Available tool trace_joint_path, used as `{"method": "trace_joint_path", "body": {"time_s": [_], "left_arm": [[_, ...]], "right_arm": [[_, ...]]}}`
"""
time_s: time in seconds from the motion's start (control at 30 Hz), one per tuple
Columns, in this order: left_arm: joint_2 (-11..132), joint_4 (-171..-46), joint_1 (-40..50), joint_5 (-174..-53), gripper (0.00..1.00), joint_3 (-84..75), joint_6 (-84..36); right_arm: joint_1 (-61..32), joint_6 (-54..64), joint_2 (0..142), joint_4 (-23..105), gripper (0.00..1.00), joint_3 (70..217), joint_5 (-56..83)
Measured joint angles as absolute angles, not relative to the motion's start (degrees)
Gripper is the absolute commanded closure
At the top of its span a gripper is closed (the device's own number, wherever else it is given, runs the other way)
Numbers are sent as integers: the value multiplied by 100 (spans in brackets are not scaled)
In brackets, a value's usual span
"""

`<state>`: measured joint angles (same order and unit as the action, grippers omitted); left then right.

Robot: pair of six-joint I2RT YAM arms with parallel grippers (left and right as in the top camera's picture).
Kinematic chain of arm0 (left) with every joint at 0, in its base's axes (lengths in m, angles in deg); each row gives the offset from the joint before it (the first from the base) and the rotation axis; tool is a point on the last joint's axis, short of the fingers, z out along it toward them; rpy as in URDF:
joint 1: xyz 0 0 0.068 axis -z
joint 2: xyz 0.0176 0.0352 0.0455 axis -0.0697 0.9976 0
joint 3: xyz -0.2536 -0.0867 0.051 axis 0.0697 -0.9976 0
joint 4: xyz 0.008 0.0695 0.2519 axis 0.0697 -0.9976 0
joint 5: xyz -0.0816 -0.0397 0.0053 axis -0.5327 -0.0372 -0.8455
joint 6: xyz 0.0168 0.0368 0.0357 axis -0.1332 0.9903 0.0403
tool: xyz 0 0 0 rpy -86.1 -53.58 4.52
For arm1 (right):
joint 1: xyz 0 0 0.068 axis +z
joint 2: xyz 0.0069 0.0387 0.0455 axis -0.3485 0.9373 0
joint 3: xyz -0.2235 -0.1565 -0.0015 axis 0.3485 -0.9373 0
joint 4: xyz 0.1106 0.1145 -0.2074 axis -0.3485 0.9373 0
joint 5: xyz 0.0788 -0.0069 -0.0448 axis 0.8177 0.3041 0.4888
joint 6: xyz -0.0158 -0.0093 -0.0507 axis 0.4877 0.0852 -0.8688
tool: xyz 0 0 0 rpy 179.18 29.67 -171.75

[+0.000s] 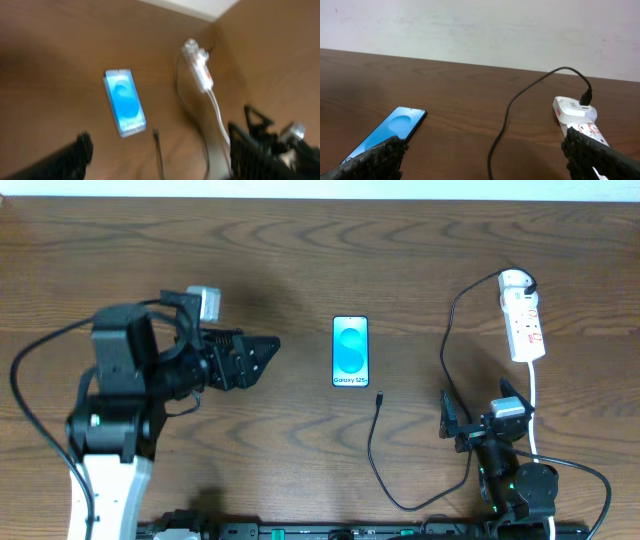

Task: Plug charger to phone and switch on socket
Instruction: 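Move the left gripper forward over the blue phone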

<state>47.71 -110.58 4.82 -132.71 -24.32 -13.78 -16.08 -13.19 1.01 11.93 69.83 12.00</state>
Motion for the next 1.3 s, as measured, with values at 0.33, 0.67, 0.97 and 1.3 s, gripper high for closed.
{"method": "trace_joint_path", "body": {"time_s": [0.33, 0.67, 0.97, 1.3], "left_arm": [[7208, -14665, 2088, -10472, 10, 798, -1312], [8504, -14678, 2597, -10487, 10, 1043, -1856], [9566, -14625, 2991, -10294, 10, 1050, -2752], [10347, -14945, 3166, -9934, 10, 2024, -3439]], "right_arm": [[-1608, -1321, 101, 1195, 1, 6983, 1196], [-1608, -1319, 101, 1197, 1, 6983, 1196], [-1608, -1321, 101, 1195, 1, 6983, 1196], [-1608, -1321, 101, 1195, 1, 6983, 1198]]}}
